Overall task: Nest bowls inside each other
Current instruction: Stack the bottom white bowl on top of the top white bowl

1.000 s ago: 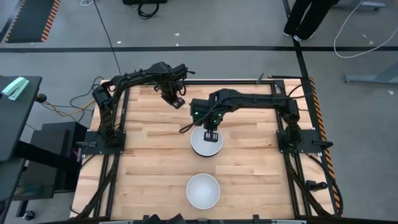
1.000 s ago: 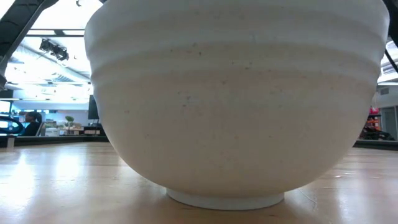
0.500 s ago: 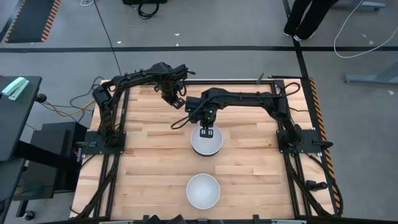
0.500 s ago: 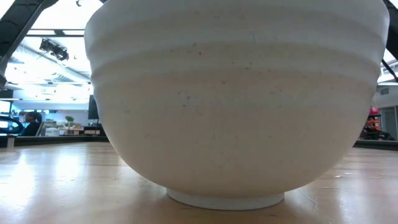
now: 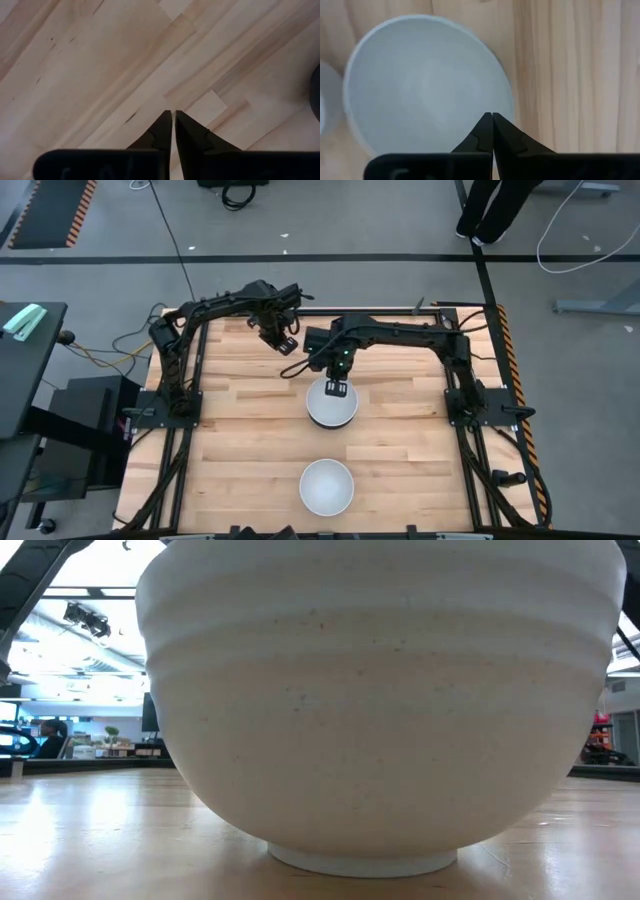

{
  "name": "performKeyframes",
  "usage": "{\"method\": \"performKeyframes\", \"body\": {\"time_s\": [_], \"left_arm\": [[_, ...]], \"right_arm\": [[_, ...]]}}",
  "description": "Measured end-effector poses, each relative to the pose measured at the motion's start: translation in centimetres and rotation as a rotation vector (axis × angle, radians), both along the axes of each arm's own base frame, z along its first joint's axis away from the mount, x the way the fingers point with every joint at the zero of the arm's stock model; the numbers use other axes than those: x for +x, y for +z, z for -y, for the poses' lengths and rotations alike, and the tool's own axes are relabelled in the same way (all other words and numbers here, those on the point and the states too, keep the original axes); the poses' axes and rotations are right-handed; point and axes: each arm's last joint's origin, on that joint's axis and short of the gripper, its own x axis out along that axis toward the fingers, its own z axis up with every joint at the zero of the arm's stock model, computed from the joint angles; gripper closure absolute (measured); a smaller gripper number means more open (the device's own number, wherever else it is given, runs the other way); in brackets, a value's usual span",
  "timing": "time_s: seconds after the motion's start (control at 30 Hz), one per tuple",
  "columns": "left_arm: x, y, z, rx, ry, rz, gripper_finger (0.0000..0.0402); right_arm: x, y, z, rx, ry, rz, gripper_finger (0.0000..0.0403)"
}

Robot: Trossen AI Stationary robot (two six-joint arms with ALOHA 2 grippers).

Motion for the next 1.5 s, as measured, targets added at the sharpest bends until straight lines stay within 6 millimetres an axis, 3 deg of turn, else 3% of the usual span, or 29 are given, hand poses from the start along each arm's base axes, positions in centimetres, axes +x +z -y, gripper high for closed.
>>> {"method": "performKeyframes", "body": {"time_s": [0.2, 0.43, 0.6, 0.83, 0.97, 1.1, 1.3, 1.5], "left_arm": [[-0.2, 0.0, 1.4, -0.054, -0.019, -0.083, 0.0371], [0.1, 1.1, 4.8, -0.083, -0.102, -0.155, 0.0387], [0.2, 3.6, 7.9, 0.059, -0.14, -0.147, 0.0391], [-2.1, 8.9, 12.0, 0.241, -0.037, -0.032, 0.0377], [-3.8, 11.5, 14.4, 0.309, 0.038, 0.062, 0.0379], [-4.8, 12.7, 16.7, 0.31, 0.096, 0.125, 0.0387], [-5.0, 12.8, 20.4, 0.292, 0.089, 0.129, 0.0382], [-4.6, 13.0, 24.3, 0.282, 0.156, 0.246, 0.0366]], "right_arm": [[-2.6, 4.0, -1.6, -0.036, 0.0, 0.052, 0.0383], [-7.0, 9.5, -2.2, -0.133, -0.07, 0.194, 0.0384], [-10.8, 13.3, -2.4, -0.192, -0.147, 0.323, 0.0383], [-14.8, 16.3, -2.7, -0.224, -0.206, 0.446, 0.0381], [-16.6, 16.1, -2.8, -0.225, -0.208, 0.443, 0.0381], [-18.5, 13.9, -3.0, -0.236, -0.235, 0.402, 0.0383], [-21.7, 10.6, -3.3, -0.206, -0.315, 0.427, 0.0381], [-24.9, 8.7, -3.6, -0.162, -0.41, 0.461, 0.038]]}}
